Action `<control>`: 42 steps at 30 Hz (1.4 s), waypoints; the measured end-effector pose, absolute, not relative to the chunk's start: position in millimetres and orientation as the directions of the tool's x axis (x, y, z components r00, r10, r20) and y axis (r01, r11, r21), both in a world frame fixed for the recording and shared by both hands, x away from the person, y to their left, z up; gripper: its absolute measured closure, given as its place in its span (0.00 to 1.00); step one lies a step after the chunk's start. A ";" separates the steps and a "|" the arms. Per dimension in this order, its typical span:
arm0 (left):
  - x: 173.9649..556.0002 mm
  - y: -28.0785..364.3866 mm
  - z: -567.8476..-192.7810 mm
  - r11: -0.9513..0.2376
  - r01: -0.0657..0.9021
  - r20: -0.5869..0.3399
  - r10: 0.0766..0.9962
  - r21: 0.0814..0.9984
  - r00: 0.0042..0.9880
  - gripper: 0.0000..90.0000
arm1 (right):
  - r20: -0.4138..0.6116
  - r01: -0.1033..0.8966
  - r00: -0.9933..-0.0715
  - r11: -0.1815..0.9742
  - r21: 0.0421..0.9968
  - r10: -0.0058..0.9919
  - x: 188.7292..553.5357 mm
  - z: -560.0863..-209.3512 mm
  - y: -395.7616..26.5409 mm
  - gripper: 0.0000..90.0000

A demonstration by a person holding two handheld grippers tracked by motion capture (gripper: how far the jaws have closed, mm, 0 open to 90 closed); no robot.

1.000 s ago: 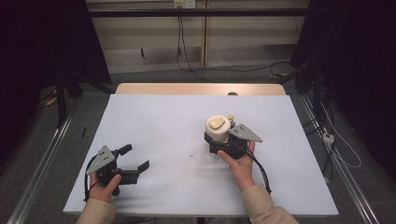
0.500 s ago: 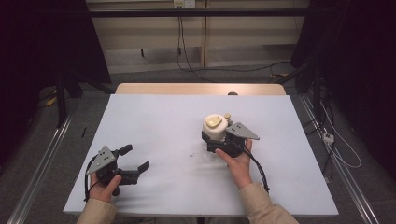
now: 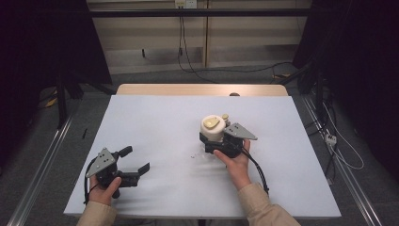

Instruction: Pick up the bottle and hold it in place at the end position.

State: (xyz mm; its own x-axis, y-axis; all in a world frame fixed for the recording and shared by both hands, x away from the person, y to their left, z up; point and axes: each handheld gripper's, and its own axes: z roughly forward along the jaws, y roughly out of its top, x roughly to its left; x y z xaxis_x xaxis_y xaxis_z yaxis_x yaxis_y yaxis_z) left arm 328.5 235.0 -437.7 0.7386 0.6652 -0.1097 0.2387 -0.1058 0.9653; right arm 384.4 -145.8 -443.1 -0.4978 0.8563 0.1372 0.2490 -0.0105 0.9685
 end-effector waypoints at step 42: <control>325.2 238.3 -439.0 -0.105 0.241 -0.111 0.669 0.965 0.735 0.04 | 0.127 0.255 -0.526 0.013 0.967 0.841 404.6 -449.7 -126.1 0.08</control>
